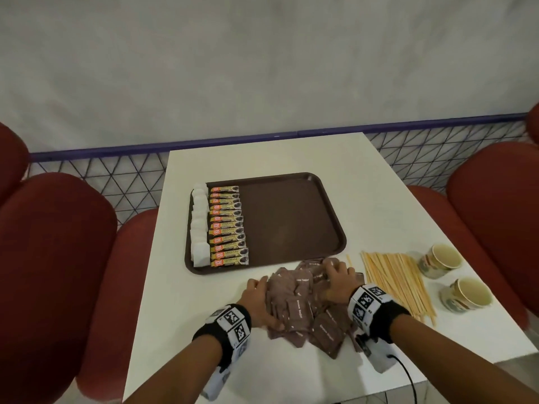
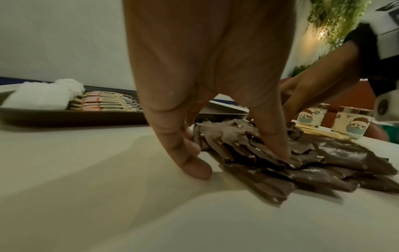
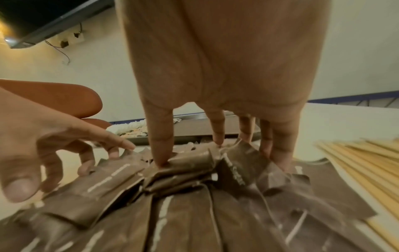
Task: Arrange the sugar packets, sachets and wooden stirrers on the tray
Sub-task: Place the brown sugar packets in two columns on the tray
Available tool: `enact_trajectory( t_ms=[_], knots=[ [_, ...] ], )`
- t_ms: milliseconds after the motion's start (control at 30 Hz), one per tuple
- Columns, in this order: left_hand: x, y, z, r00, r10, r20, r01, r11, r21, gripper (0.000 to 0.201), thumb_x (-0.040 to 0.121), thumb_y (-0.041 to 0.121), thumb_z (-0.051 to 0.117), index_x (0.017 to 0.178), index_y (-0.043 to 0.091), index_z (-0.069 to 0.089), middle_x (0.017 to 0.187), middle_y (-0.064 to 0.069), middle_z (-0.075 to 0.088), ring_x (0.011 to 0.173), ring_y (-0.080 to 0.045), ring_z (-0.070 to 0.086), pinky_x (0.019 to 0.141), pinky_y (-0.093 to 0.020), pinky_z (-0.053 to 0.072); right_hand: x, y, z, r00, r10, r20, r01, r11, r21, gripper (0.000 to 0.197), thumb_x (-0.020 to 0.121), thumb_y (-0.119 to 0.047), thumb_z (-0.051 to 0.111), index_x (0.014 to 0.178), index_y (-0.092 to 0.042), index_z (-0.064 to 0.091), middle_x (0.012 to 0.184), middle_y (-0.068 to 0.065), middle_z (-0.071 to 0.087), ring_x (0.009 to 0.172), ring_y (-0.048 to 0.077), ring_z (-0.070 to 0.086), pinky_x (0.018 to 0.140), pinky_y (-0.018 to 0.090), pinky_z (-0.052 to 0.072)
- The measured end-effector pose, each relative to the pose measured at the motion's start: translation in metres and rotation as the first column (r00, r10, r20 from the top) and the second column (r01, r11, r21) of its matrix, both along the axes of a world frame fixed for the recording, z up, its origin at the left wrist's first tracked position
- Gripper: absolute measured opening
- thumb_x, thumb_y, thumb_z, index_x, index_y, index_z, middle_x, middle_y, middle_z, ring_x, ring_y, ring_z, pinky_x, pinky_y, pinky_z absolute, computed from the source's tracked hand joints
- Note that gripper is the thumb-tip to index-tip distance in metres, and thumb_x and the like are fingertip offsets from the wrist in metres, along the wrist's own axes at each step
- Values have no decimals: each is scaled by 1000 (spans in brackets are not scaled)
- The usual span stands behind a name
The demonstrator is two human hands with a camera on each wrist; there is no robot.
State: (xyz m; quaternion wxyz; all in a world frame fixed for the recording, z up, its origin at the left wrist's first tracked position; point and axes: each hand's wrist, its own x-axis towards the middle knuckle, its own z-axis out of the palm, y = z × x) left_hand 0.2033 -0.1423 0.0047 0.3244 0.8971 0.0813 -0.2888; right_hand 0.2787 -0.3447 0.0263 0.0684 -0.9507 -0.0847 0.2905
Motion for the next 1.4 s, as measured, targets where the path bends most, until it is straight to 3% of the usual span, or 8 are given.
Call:
enact_trajectory(
  t_ms=[133, 367, 533, 733, 900, 1000, 1133, 1400],
  knots=[
    [6, -14, 3, 1000, -11, 3, 11, 998, 64, 123, 62, 31, 85, 149, 9, 2, 144, -11, 19, 134, -29, 31, 111, -36, 34, 2, 6, -14, 998, 15, 64, -23, 991, 132, 79, 78, -30, 66, 142, -16, 24, 145, 13, 23, 130, 35, 28, 109, 39, 31],
    [9, -23, 3, 994, 98, 39, -100, 994, 42, 88, 68, 22, 77, 140, 11, 29, 130, -10, 32, 118, -28, 46, 103, -36, 42, 8, -8, -20, 994, -26, 105, -19, 914, 405, 56, 79, -16, 64, 131, -13, 45, 133, 10, 42, 124, 30, 38, 103, 31, 34],
    [2, -25, -1, 979, 193, 62, -197, 977, 77, 103, 67, 29, 79, 146, 11, 16, 140, -13, 28, 131, -29, 34, 109, -37, 35, 15, -11, -15, 980, 168, 108, -191, 948, 253, 65, 80, -35, 63, 137, -17, 36, 138, 10, 35, 126, 30, 32, 107, 35, 32],
    [-4, -32, -3, 985, 173, -8, -169, 974, 150, 127, 54, 41, 86, 148, 15, 4, 141, -11, 23, 132, -29, 31, 110, -39, 34, 12, 10, -19, 883, 422, 206, -450, 886, 112, 83, 75, -54, 62, 142, -17, 29, 142, 6, 34, 131, 27, 30, 112, 38, 24],
    [-10, -34, -2, 994, 97, -42, -86, 971, 221, 135, 53, 41, 87, 149, 18, -5, 137, -10, 23, 124, -30, 42, 105, -43, 41, 8, 28, -13, 872, 482, 87, -489, 849, 202, 101, 71, -42, 74, 147, -13, 14, 148, 8, 25, 137, 28, 21, 116, 37, 19],
    [-10, -30, 0, 998, 63, -27, -56, 980, 191, 125, 52, 38, 88, 147, 18, 10, 129, -9, 30, 113, -30, 50, 100, -44, 44, 9, 38, -12, 871, 491, 11, -485, 855, 183, 112, 66, -35, 79, 148, -15, 5, 150, 9, 20, 140, 29, 16, 118, 39, 18],
    [-10, -21, 3, 993, 104, 47, -108, 990, 89, 92, 67, 26, 81, 139, 10, 26, 130, -12, 35, 119, -26, 45, 104, -34, 39, 9, 47, -4, 870, 490, -54, -480, 867, 133, 106, 72, -34, 75, 149, -17, 4, 151, 8, 23, 140, 28, 17, 116, 42, 15],
    [-25, -14, -3, 970, 197, 142, -193, 980, -42, 82, 75, 17, 74, 141, 7, 26, 136, -13, 37, 126, -25, 38, 106, -29, 33, 1, 60, 1, 859, 511, -39, -505, 857, 102, 75, 68, -29, 75, 132, -23, 36, 131, 2, 42, 124, 25, 33, 108, 42, 29]
  ],
)
